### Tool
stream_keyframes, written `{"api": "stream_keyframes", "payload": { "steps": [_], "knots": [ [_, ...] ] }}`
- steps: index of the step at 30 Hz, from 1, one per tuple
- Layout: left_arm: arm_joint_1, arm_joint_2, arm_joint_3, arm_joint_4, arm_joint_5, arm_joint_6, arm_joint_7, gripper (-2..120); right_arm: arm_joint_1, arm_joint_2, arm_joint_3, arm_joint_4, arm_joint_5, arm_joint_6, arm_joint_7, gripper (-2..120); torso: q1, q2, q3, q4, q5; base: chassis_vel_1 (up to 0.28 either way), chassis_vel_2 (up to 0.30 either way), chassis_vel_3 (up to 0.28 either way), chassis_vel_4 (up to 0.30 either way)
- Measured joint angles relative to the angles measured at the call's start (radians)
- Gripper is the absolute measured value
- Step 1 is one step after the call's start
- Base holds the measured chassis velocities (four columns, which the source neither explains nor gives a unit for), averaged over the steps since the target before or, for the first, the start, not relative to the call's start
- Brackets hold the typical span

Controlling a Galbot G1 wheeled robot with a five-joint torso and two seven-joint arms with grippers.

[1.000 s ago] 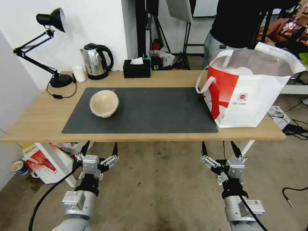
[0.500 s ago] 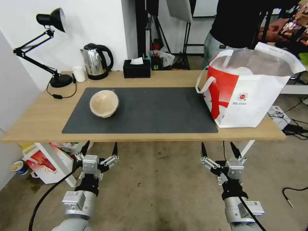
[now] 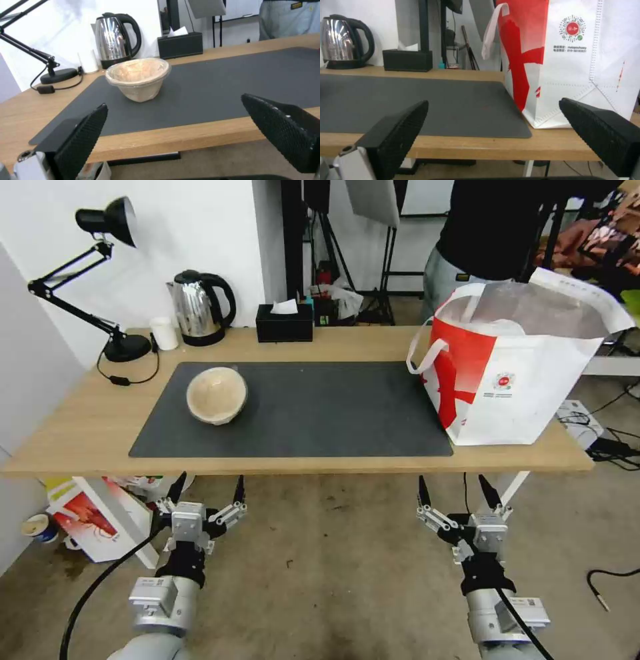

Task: Pick up the trash from the table and place it into the takeout bag.

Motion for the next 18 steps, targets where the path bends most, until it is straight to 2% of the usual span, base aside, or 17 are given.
{"api": "stream_keyframes", "payload": {
  "steps": [18],
  "knots": [
    [0.0, 0.0, 0.0, 0.0, 0.0, 0.0, 0.0, 100, 0.0, 0.0, 0.0, 0.001, 0.0, -0.001, 0.0, 100, 0.0, 0.0, 0.0, 0.0, 0.0, 0.0, 0.0, 0.0, 0.0]
  ]
}}
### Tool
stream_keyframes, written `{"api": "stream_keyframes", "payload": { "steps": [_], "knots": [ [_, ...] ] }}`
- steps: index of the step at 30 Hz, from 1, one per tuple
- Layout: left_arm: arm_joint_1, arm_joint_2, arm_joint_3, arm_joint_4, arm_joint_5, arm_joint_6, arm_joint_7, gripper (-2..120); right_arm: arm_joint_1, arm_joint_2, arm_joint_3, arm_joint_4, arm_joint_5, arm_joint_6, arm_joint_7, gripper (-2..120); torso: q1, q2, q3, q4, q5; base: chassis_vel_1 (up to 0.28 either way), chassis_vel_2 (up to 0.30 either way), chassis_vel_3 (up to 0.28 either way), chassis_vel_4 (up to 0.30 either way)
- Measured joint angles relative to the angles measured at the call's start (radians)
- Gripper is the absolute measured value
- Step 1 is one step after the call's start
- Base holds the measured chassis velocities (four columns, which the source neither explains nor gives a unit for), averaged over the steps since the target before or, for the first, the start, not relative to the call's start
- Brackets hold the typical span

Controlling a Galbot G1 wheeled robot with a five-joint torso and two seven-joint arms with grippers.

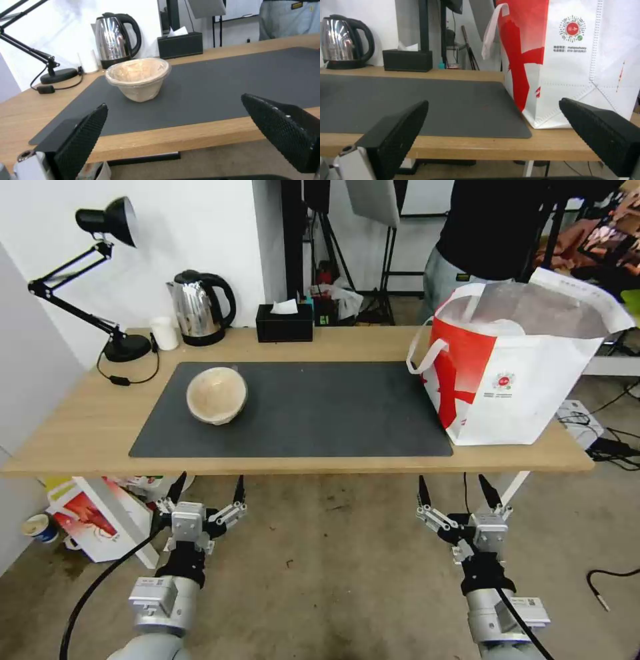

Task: Pick up the trash from the table and place it into the takeout bag.

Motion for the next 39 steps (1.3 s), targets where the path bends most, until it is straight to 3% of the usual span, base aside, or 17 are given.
{"api": "stream_keyframes", "payload": {
  "steps": [28, 39],
  "knots": [
    [-0.001, 0.0, 0.0, -0.001, -0.005, 0.002, -0.001, 100, 0.0, 0.0, 0.0, 0.0, 0.0, 0.0, 0.0, 100, 0.0, 0.0, 0.0, 0.0, 0.0, 0.0, 0.0, 0.0, 0.0],
    [-0.045, -0.012, -0.027, -0.066, -0.22, 0.096, -0.058, 100, 0.0, 0.0, 0.0, 0.0, 0.0, 0.0, 0.0, 100, 0.0, 0.0, 0.0, 0.0, 0.0, 0.0, 0.0, 0.0, 0.0]
  ]
}}
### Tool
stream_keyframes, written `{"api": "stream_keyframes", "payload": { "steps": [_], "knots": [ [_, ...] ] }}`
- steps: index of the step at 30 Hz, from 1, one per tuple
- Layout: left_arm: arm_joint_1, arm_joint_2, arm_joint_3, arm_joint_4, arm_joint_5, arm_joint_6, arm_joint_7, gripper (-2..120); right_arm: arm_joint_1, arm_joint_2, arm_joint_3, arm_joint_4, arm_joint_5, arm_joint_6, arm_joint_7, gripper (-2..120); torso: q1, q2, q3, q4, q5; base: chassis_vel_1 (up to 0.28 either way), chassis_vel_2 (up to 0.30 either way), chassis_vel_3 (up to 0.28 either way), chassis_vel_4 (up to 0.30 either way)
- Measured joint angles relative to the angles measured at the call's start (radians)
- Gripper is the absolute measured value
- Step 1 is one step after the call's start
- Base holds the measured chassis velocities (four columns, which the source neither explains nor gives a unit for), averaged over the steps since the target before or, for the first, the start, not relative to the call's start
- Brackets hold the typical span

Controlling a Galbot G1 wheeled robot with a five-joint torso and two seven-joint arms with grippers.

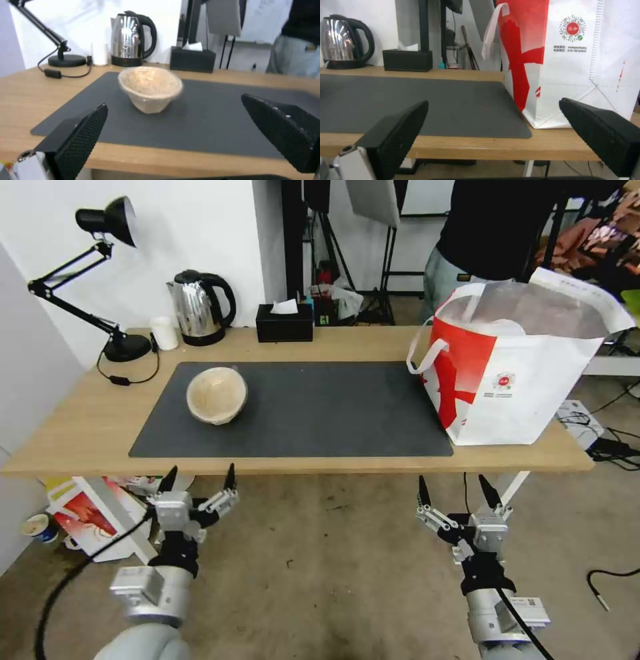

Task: Pick up the trash from the table and place it into the takeout bag.

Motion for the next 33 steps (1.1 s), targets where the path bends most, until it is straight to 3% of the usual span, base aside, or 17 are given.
{"api": "stream_keyframes", "payload": {
  "steps": [7, 13, 21, 32, 33],
  "knots": [
    [-0.031, -0.008, -0.019, -0.048, -0.156, 0.068, -0.042, 100, 0.0, 0.0, 0.0, 0.0, 0.0, 0.0, 0.0, 100, 0.0, 0.0, 0.0, 0.0, 0.0001, 0.0, 0.0, 0.0, 0.0],
    [-0.078, -0.021, -0.048, -0.118, -0.384, 0.168, -0.104, 100, 0.0, 0.0, 0.0, 0.0, 0.0, 0.0, 0.0, 100, 0.0, 0.0, 0.0, 0.0, 0.0, 0.0, 0.0, 0.0, 0.0],
    [-0.118, -0.031, -0.073, -0.137, -0.58, 0.253, -0.156, 100, 0.0, 0.0, 0.0, 0.0, 0.0, 0.0, 0.0, 100, 0.0, 0.0, 0.0, 0.0, 0.0, 0.0, 0.0, 0.0, 0.0],
    [-0.126, -0.029, -0.082, -0.137, -0.626, 0.265, -0.165, 100, 0.0, 0.0, 0.0, 0.0, 0.0, 0.0, 0.0, 100, 0.0, 0.0, 0.0, 0.0, 0.0, 0.0, 0.0, 0.0, 0.0],
    [-0.134, -0.019, -0.098, -0.137, -0.67, 0.266, -0.17, 100, 0.0, 0.0, 0.0, 0.0, 0.0, 0.0, 0.0, 100, 0.0, 0.0, 0.0, 0.0001, 0.0, 0.0, 0.0, 0.0, 0.0]
  ]
}}
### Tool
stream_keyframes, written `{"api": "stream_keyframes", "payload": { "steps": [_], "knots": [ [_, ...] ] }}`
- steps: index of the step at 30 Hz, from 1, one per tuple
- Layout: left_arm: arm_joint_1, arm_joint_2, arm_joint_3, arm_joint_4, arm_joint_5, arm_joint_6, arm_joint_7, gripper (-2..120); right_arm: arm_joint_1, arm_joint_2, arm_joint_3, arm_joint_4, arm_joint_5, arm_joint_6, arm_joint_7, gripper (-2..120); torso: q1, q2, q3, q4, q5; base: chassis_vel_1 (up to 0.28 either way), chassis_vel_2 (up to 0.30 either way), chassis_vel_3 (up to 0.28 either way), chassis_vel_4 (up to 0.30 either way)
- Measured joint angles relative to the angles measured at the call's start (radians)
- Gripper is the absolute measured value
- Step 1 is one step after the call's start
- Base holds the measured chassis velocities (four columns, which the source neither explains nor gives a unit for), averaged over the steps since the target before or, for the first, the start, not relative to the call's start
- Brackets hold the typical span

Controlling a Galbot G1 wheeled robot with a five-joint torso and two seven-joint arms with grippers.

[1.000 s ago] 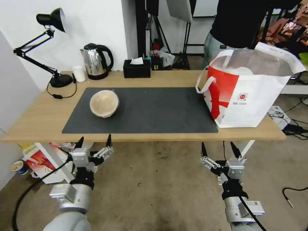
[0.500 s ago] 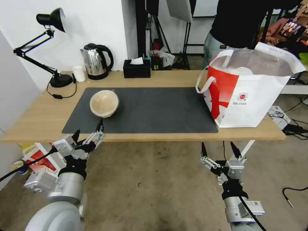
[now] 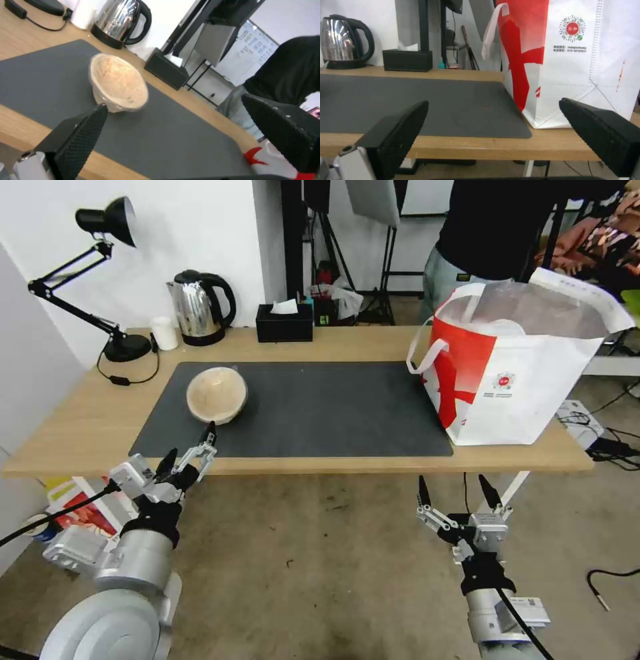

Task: Pick up the trash from the table and place it into the takeout bag.

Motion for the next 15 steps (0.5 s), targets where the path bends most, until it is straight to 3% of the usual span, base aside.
{"api": "stream_keyframes", "payload": {
  "steps": [15],
  "knots": [
    [-0.063, 0.095, -0.133, 0.002, -0.387, 0.003, -0.036, 100, 0.0, 0.0, 0.0, 0.0, 0.0, 0.0, 0.0, 100, 0.0, 0.0, 0.0, -0.0001, -0.0001, 0.0, 0.0, 0.0, 0.0]
  ]
}}
